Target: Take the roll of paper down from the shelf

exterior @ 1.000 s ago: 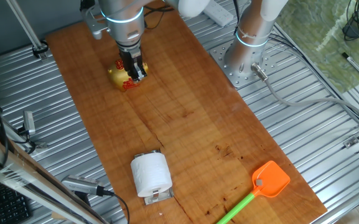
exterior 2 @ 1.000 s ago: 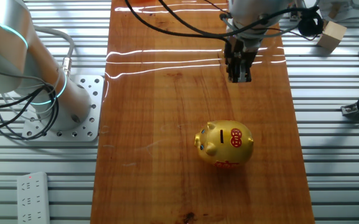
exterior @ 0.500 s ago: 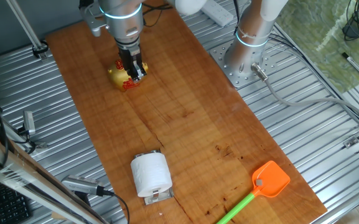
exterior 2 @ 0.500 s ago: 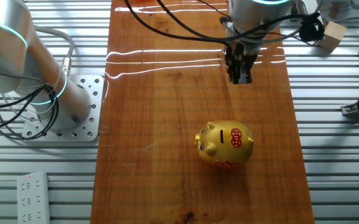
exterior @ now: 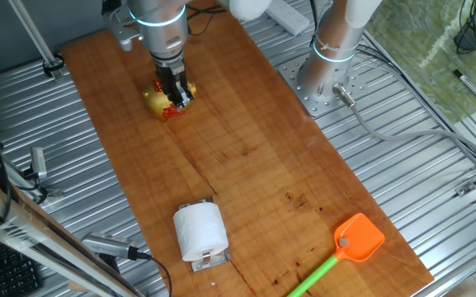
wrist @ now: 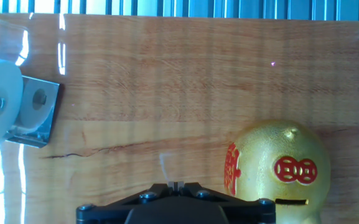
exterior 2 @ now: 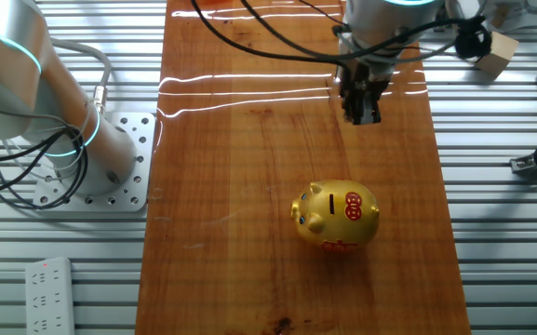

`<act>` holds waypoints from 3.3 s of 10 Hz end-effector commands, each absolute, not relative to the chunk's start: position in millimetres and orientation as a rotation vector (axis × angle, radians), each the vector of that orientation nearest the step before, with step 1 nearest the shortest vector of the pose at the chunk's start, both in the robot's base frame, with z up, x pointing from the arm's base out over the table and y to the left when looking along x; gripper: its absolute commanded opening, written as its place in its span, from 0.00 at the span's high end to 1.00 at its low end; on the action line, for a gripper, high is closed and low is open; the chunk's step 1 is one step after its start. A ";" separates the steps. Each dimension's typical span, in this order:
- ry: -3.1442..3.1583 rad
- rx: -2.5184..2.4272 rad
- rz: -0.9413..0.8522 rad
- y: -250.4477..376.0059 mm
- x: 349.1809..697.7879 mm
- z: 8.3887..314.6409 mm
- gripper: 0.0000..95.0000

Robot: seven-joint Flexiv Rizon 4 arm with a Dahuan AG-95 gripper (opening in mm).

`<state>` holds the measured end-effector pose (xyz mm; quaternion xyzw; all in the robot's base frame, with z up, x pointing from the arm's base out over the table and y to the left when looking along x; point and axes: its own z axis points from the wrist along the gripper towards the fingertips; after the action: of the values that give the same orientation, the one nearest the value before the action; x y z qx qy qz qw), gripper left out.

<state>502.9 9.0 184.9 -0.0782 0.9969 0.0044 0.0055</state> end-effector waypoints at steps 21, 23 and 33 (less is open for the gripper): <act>2.373 -2.039 0.069 262.7 589.6 213.4 1.00; 2.384 -2.028 0.063 262.7 589.6 213.4 1.00; 2.311 -2.077 0.011 261.7 589.8 212.2 0.00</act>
<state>589.6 261.1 211.7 -0.6675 0.7444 0.0027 0.0178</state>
